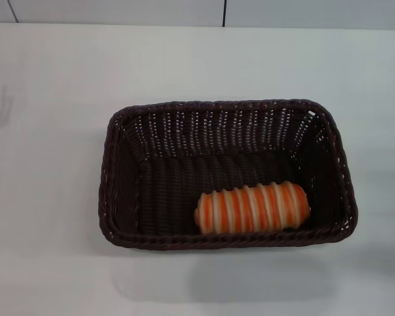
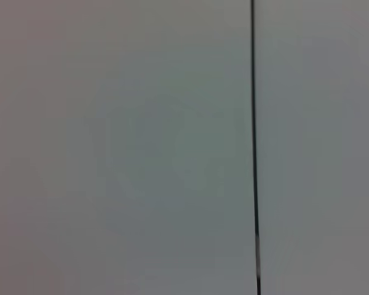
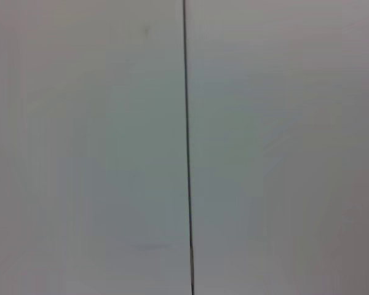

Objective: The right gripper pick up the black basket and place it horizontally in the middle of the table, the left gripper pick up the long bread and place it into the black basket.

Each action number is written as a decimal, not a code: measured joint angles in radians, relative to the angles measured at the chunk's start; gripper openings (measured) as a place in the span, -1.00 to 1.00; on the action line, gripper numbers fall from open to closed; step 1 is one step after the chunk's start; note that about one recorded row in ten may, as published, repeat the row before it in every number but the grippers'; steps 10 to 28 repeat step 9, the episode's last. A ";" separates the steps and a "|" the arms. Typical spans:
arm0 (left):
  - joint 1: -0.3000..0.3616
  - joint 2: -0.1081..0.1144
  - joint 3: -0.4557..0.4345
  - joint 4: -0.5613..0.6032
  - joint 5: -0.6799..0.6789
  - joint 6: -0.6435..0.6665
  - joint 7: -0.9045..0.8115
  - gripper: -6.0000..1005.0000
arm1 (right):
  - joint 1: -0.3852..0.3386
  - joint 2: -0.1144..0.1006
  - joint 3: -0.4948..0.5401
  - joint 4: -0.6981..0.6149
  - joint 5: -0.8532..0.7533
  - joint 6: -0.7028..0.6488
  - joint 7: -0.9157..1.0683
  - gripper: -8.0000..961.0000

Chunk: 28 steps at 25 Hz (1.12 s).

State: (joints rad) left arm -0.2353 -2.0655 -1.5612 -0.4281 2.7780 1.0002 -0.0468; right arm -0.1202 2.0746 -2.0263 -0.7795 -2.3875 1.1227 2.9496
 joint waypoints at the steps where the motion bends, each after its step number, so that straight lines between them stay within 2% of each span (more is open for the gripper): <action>1: 0.000 0.000 0.000 0.000 0.000 0.000 0.000 0.57 | 0.000 0.000 0.000 0.000 0.000 0.000 0.000 0.75; 4: 0.029 -0.010 0.034 0.037 -0.007 0.073 -0.018 0.57 | -0.024 0.009 -0.057 0.042 0.010 0.052 0.004 0.75; 5: 0.038 -0.010 0.051 0.040 -0.007 0.101 -0.022 0.57 | -0.027 0.012 -0.142 0.102 0.039 0.158 0.004 0.75; 6: 0.038 -0.010 0.051 0.040 -0.007 0.101 -0.022 0.57 | -0.027 0.012 -0.142 0.102 0.039 0.158 0.004 0.75; 7: 0.059 -0.009 0.112 0.057 -0.005 0.190 -0.023 0.57 | -0.022 0.013 -0.197 0.131 0.074 0.232 0.004 0.75; 9: 0.069 -0.007 0.149 0.080 -0.005 0.261 -0.019 0.57 | -0.011 0.013 -0.288 0.179 0.142 0.336 0.005 0.75; 28: 0.069 -0.007 0.149 0.080 -0.005 0.261 -0.019 0.57 | -0.011 0.013 -0.288 0.179 0.142 0.336 0.005 0.75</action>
